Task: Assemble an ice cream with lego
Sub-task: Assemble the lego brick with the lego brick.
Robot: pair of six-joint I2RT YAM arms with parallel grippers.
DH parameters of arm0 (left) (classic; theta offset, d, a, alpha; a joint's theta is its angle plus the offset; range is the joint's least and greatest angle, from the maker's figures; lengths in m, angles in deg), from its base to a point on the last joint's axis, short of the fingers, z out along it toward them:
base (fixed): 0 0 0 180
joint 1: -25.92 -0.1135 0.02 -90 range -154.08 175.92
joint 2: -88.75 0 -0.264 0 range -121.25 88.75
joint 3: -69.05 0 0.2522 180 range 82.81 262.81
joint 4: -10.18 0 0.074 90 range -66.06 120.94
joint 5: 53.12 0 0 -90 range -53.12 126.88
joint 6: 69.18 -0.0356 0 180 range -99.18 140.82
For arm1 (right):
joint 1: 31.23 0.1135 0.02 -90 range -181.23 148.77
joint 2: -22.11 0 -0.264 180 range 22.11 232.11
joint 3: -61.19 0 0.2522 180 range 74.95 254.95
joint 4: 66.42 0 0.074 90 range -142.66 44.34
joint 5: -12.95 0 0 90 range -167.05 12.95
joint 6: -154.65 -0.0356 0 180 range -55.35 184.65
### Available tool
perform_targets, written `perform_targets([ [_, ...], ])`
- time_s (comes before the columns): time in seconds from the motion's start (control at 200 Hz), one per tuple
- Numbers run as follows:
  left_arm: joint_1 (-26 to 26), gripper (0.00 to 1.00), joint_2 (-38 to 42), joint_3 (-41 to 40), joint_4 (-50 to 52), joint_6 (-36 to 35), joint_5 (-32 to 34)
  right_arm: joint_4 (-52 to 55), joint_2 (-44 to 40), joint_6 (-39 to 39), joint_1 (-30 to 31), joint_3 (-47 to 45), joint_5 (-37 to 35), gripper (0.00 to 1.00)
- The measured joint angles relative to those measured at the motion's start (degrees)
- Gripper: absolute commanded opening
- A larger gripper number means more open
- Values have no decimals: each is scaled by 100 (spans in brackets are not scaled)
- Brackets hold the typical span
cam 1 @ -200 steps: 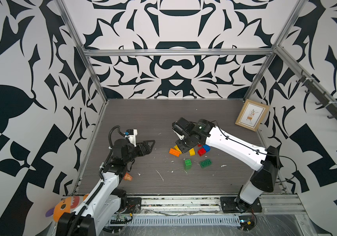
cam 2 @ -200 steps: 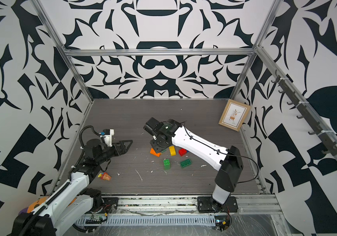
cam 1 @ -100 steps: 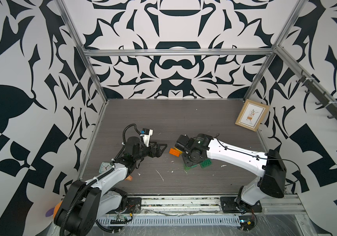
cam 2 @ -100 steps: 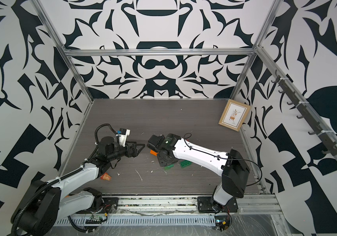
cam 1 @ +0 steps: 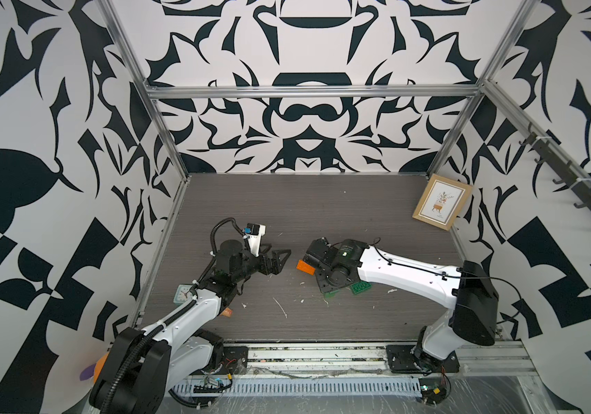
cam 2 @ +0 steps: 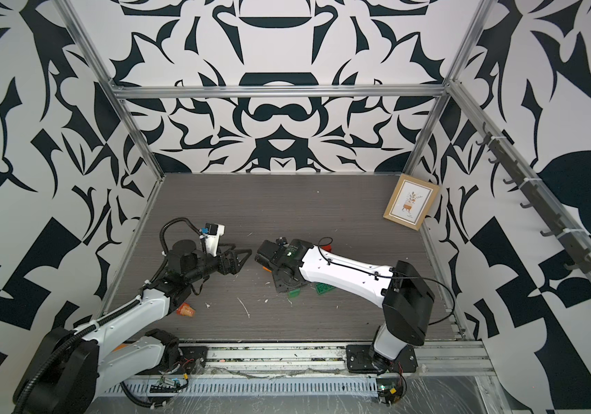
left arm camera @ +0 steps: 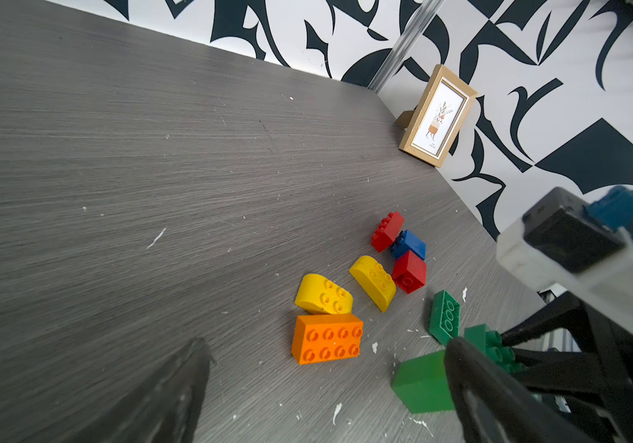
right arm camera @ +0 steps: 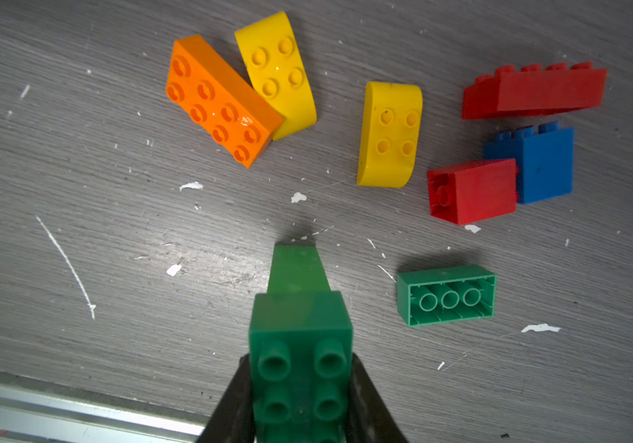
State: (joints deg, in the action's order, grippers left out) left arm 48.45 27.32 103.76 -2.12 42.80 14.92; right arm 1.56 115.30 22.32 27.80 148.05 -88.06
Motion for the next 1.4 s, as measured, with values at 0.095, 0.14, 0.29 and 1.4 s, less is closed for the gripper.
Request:
perform_targets([
  [0.095, 0, 99, 20, 0, 35, -35, 11, -17, 68, -2, 0, -33, -22, 19],
  [0.14, 0, 99, 20, 0, 55, -42, 11, -31, 94, -4, 0, -55, -22, 19],
  [0.29, 0, 99, 20, 0, 81, -66, 13, -111, 103, -35, 0, -96, -22, 23],
  [1.4, 0, 99, -4, 0, 111, -98, 103, -31, -219, -166, 247, -127, -380, 49],
])
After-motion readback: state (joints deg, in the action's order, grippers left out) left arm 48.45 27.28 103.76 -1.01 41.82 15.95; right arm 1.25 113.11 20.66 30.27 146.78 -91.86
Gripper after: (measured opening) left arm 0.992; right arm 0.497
